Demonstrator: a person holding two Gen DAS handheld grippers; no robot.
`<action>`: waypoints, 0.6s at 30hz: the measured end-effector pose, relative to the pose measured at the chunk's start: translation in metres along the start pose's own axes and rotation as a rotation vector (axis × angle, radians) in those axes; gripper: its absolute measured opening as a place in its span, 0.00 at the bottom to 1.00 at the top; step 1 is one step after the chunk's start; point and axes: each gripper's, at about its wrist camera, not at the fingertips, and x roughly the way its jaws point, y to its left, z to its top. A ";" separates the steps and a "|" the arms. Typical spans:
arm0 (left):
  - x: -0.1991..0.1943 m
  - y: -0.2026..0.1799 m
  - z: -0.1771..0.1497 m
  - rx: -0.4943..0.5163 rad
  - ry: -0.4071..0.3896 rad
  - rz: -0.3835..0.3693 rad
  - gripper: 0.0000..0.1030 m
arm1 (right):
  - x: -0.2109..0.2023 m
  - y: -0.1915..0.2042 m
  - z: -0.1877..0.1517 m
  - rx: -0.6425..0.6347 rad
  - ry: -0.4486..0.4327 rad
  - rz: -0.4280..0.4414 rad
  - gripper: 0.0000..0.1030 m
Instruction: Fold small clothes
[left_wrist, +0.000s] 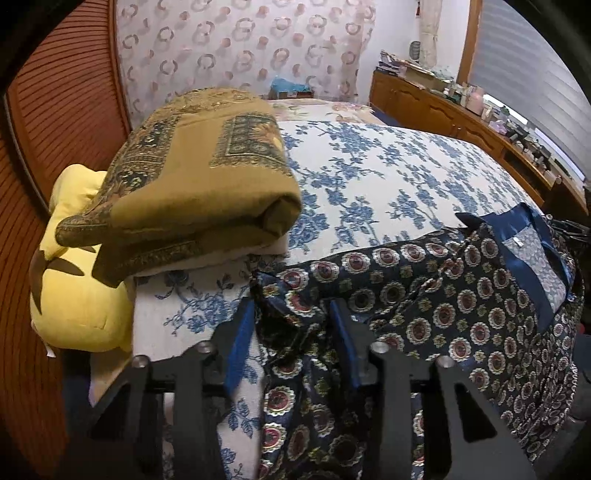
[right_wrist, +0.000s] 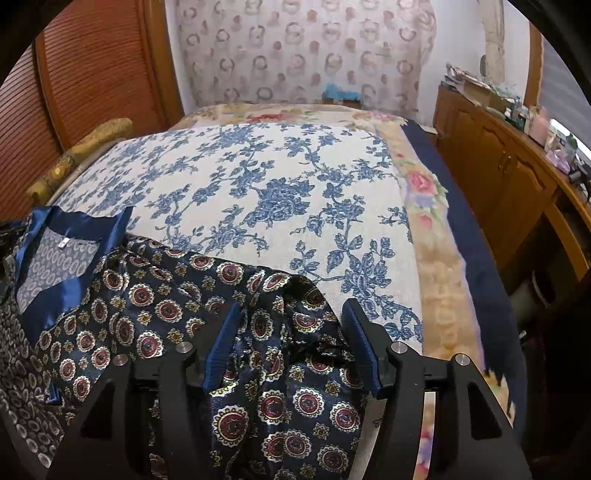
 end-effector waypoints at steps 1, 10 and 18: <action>0.000 -0.001 0.000 0.004 0.001 -0.005 0.28 | -0.001 0.002 0.000 -0.008 -0.001 0.007 0.49; -0.020 -0.016 -0.003 0.006 -0.075 0.004 0.01 | -0.019 0.021 -0.002 -0.069 -0.049 0.075 0.09; -0.091 -0.036 0.029 0.017 -0.278 -0.019 0.01 | -0.094 0.031 0.036 -0.089 -0.262 0.107 0.07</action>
